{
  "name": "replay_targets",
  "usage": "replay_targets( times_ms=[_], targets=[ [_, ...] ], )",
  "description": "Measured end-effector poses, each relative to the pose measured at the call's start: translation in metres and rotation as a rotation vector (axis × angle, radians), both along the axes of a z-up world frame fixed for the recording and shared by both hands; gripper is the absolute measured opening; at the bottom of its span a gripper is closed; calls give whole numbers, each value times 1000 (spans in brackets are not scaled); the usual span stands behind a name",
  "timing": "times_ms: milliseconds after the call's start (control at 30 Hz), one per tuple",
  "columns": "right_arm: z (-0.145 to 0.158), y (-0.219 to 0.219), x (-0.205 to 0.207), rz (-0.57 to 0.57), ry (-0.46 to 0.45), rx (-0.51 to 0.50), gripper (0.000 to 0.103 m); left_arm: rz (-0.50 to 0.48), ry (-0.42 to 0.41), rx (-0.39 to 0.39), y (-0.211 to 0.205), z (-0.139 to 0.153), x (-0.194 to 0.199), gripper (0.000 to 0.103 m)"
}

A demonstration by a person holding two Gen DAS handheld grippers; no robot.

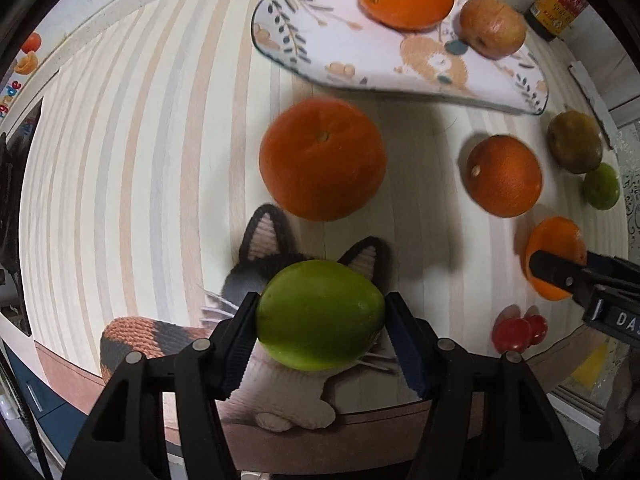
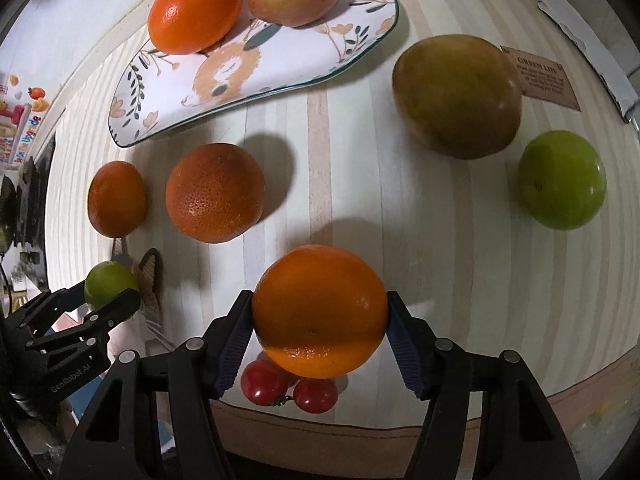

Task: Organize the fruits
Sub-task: 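Lower the orange and green apple onto the plate and open both tools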

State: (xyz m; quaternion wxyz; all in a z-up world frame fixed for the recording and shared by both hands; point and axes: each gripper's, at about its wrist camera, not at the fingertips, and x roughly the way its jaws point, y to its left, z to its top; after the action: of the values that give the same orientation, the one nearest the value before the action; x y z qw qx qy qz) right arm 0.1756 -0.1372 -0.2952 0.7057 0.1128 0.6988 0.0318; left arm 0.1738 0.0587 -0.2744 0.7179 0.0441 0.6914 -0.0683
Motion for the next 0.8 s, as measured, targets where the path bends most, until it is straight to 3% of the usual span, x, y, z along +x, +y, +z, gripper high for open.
replay_targets(
  times_ms=[200,400,567,800],
  targets=[
    [40,-1,11,-8,-71,54,66,-17,-59,-80,-8,49,16,60],
    [79,9,61,-13,-170,82,66,-15,-121,-163,-17,95,79,60],
    [63,15,116,-23,-161,40,66,-24,-70,-101,-23,69,143,60],
    [26,28,155,-17,-87,3,67,-15,59,-52,-27,19,176,60]
  ],
)
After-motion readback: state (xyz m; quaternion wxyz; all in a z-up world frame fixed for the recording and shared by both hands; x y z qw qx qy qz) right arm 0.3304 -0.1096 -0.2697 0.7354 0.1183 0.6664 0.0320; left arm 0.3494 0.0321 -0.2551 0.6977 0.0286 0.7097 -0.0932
